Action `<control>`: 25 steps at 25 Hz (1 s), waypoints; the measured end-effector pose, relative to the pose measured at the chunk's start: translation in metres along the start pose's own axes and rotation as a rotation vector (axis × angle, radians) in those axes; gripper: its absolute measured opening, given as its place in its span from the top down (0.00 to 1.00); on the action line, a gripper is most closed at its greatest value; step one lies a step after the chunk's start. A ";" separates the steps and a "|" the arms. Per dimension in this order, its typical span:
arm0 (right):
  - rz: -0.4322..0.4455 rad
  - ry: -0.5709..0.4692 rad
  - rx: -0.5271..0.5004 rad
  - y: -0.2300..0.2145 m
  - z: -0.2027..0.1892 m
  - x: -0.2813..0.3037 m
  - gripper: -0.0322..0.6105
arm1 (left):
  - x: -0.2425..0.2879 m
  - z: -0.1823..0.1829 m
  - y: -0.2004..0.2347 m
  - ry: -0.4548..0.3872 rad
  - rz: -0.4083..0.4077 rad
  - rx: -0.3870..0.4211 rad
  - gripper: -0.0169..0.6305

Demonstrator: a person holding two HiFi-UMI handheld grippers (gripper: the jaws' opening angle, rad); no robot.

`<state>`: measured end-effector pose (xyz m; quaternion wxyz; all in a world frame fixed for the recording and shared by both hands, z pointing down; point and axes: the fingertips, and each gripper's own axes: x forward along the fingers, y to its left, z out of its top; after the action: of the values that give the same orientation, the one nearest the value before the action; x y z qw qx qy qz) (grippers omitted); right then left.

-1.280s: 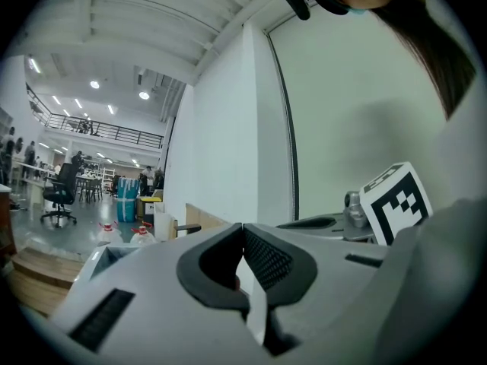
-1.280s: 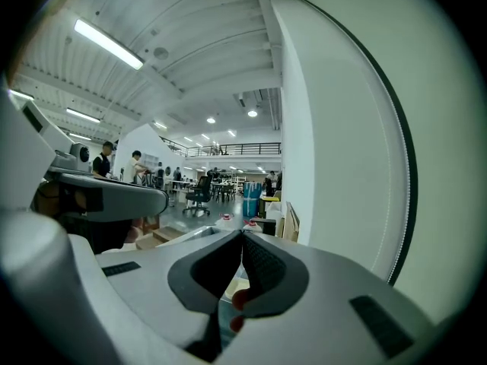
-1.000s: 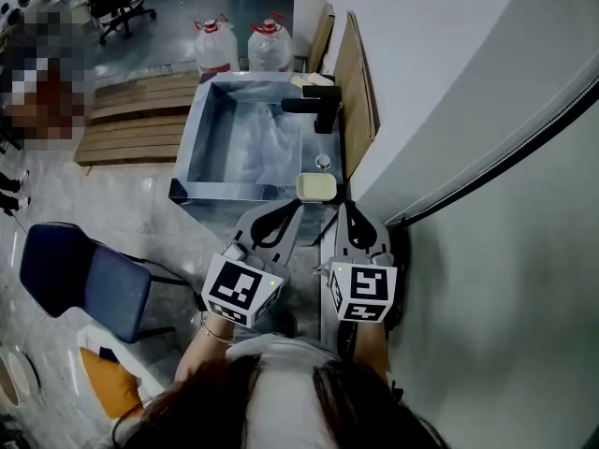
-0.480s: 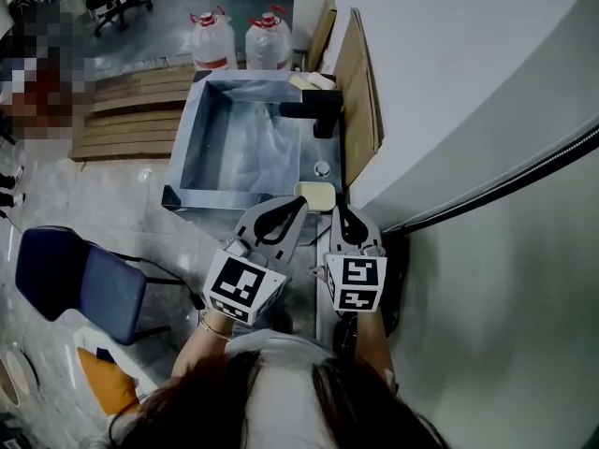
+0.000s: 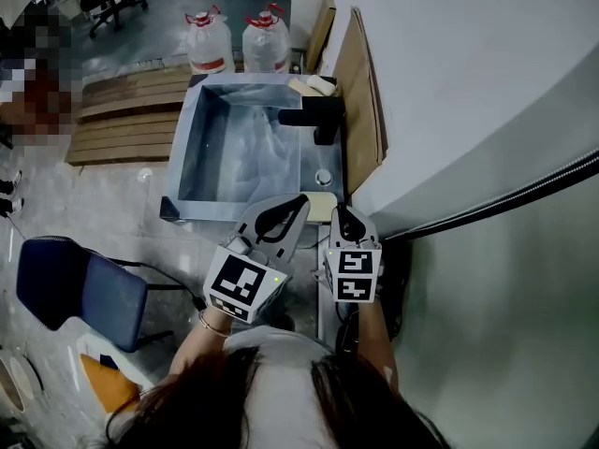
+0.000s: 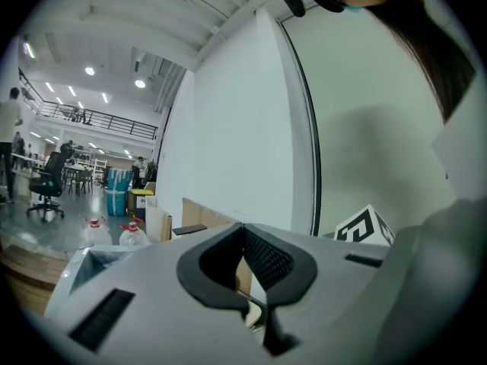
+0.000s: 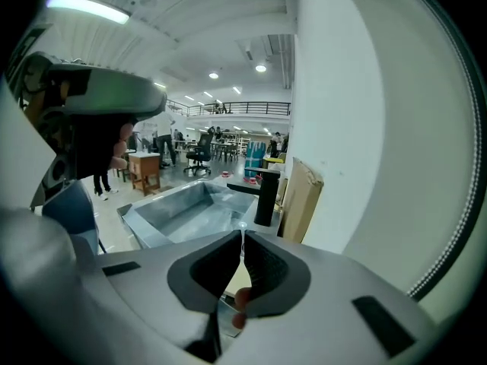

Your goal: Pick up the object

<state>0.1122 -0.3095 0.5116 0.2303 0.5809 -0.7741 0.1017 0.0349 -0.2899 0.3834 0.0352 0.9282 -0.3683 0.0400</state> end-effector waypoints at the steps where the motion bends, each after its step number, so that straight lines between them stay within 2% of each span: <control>1: -0.002 0.010 -0.001 -0.001 -0.002 0.003 0.91 | 0.001 0.000 0.002 0.001 -0.004 0.001 0.96; 11: 0.015 0.123 -0.003 -0.005 -0.028 0.038 0.90 | 0.018 -0.007 0.019 0.025 -0.030 -0.006 0.96; 25: -0.003 0.215 0.059 -0.013 -0.063 0.076 0.82 | 0.036 -0.027 0.038 0.074 -0.049 -0.022 0.96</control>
<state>0.1228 -0.3515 0.6013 0.2948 0.5745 -0.7406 0.1858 0.0340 -0.3396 0.4156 0.0598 0.9344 -0.3444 0.0694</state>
